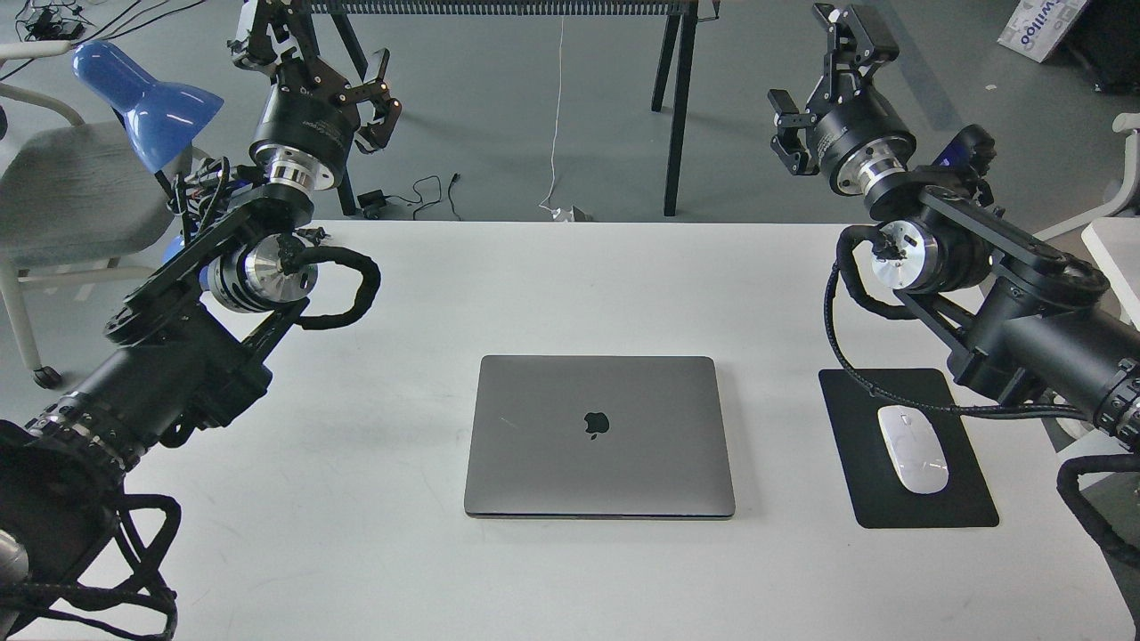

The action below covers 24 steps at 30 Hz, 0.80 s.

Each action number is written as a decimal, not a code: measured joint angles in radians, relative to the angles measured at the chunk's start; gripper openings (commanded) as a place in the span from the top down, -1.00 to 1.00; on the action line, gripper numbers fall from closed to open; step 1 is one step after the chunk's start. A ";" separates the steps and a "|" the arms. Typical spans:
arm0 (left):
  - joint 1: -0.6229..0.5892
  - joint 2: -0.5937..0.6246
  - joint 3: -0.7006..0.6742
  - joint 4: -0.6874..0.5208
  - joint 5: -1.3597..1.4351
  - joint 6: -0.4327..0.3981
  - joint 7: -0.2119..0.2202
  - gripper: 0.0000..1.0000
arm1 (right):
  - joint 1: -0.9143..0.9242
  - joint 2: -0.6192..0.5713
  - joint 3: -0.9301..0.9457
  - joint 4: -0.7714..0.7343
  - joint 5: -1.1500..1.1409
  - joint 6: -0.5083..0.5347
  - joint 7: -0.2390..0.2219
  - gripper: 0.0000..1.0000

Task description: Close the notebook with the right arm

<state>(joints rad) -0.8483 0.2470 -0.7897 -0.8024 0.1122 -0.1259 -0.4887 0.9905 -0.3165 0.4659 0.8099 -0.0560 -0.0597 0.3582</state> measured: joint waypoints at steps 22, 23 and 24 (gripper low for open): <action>0.000 -0.001 0.001 0.000 0.000 0.000 0.000 -1.00 | -0.041 -0.016 0.047 0.017 -0.009 0.012 0.018 -1.00; 0.000 -0.002 0.001 0.000 0.000 0.000 0.000 -1.00 | -0.041 -0.017 0.047 0.020 -0.009 0.012 0.018 -1.00; 0.000 -0.002 0.001 0.000 0.000 0.000 0.000 -1.00 | -0.041 -0.017 0.047 0.021 -0.010 0.012 0.018 -1.00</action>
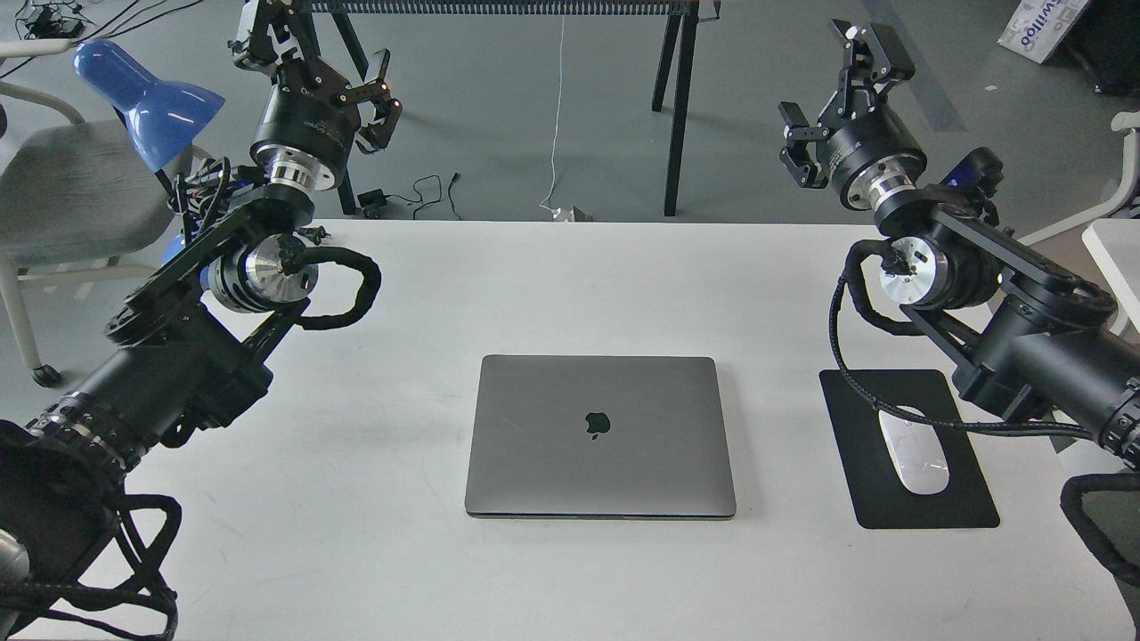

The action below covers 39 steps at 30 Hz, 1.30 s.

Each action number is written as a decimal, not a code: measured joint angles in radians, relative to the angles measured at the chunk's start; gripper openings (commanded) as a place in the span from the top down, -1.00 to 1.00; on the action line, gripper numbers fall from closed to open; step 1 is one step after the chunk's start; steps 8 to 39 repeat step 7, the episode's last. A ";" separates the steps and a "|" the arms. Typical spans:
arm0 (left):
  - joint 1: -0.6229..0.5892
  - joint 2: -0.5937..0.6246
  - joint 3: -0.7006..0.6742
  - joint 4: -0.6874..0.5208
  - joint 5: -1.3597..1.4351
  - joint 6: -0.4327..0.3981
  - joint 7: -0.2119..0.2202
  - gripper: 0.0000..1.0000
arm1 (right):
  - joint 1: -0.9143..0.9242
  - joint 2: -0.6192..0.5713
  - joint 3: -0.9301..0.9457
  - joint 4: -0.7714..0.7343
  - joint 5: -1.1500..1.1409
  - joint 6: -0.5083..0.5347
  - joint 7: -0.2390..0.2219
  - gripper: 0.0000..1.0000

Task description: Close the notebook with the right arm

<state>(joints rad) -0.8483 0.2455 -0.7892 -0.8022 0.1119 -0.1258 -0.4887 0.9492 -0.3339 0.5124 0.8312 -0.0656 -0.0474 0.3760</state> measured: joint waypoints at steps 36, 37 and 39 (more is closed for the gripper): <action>0.000 0.000 0.000 0.000 0.000 0.000 0.000 -1.00 | 0.003 -0.002 0.000 0.002 0.000 0.000 0.000 -1.00; 0.000 0.000 0.000 0.000 0.000 0.000 0.000 -1.00 | 0.003 -0.002 0.000 0.002 0.000 0.000 0.000 -1.00; 0.000 0.000 0.000 0.000 0.000 0.000 0.000 -1.00 | 0.003 -0.002 0.000 0.002 0.000 0.000 0.000 -1.00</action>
